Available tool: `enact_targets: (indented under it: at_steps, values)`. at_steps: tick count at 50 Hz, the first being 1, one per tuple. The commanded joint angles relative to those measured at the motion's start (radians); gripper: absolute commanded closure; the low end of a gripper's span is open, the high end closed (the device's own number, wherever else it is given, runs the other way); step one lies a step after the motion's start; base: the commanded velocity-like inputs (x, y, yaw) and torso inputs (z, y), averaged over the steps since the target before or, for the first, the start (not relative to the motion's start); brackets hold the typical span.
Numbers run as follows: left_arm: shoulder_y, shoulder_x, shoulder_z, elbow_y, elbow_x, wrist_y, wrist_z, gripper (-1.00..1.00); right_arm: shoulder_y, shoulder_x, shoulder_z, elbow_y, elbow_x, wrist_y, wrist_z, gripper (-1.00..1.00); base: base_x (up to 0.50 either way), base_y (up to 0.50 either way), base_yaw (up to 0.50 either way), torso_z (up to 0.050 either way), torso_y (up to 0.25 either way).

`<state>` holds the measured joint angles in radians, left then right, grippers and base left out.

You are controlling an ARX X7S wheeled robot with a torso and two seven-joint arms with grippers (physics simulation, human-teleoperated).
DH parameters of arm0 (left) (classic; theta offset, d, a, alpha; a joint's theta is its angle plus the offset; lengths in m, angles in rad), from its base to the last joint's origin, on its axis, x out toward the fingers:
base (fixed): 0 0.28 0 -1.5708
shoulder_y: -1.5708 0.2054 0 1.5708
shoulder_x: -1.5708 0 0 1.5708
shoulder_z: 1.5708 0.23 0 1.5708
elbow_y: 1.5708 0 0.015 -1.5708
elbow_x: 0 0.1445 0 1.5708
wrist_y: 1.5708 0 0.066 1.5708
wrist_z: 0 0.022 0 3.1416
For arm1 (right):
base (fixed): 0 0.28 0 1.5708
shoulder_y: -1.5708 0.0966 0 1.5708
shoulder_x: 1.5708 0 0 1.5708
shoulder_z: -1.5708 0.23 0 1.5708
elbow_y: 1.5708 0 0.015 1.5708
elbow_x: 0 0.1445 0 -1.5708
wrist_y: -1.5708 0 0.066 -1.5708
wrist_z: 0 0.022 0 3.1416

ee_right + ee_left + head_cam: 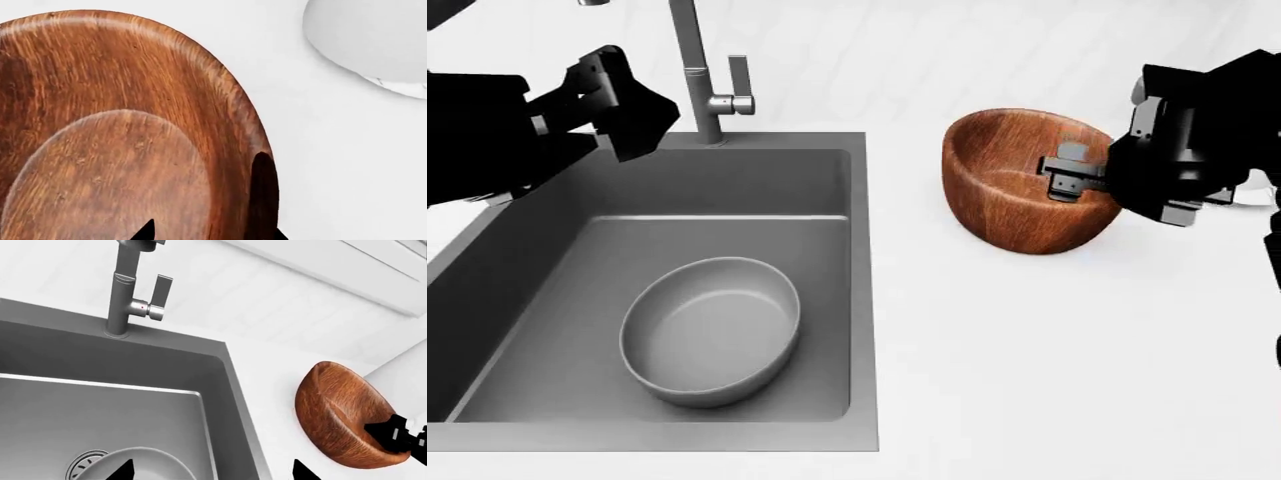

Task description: Stack the bowls in the sink.

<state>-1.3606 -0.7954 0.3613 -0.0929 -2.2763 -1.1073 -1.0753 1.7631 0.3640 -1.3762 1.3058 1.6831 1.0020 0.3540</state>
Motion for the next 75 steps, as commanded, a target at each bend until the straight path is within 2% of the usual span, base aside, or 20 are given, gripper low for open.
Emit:
enact_targets:
  at_steps: [1,18,28,39,49,51,54,75]
  values:
    - [0.001,0.002,0.003,-0.002,0.007,0.003,0.011,-1.00,-0.005,-0.006,-0.092,0.003,0.065,-0.023,-0.014,1.00,0.00,0.00,0.00,0.000,0.000]
    - [-0.007,0.000,0.001,0.010,0.006,0.015,0.016,-1.00,0.108,0.006,-0.253,0.002,0.238,-0.059,-0.033,1.00,0.00,0.00,0.00,0.000,0.000]
    - [0.013,-0.001,-0.021,0.045,-0.020,0.054,0.010,-1.00,0.183,0.006,-0.298,-0.009,0.261,-0.090,-0.066,1.00,0.00,0.00,0.00,0.000,0.000]
    - [0.018,0.106,-0.048,0.099,-0.076,0.170,0.010,-1.00,0.236,0.138,-0.212,-0.363,0.321,-0.158,0.092,1.00,0.00,0.00,0.00,0.000,0.001]
    - [0.003,0.218,-0.045,0.051,-0.009,0.197,0.108,-1.00,0.268,0.218,-0.164,-0.567,0.353,-0.179,0.168,1.00,0.00,0.00,0.00,0.002,0.000]
    - [0.006,0.268,-0.038,0.018,0.030,0.211,0.154,-1.00,0.281,0.265,-0.137,-0.699,0.372,-0.190,0.208,1.00,0.00,0.00,0.00,0.000,0.000]
    - [0.005,0.300,-0.033,-0.007,0.057,0.220,0.187,-1.00,0.292,0.296,-0.119,-0.782,0.383,-0.190,0.224,1.00,0.00,0.00,0.00,0.000,0.000]
    - [0.002,0.364,0.000,-0.090,0.115,0.222,0.280,-1.00,0.270,0.326,-0.100,-0.889,0.383,-0.201,0.234,1.00,0.00,0.00,0.00,0.000,0.000]
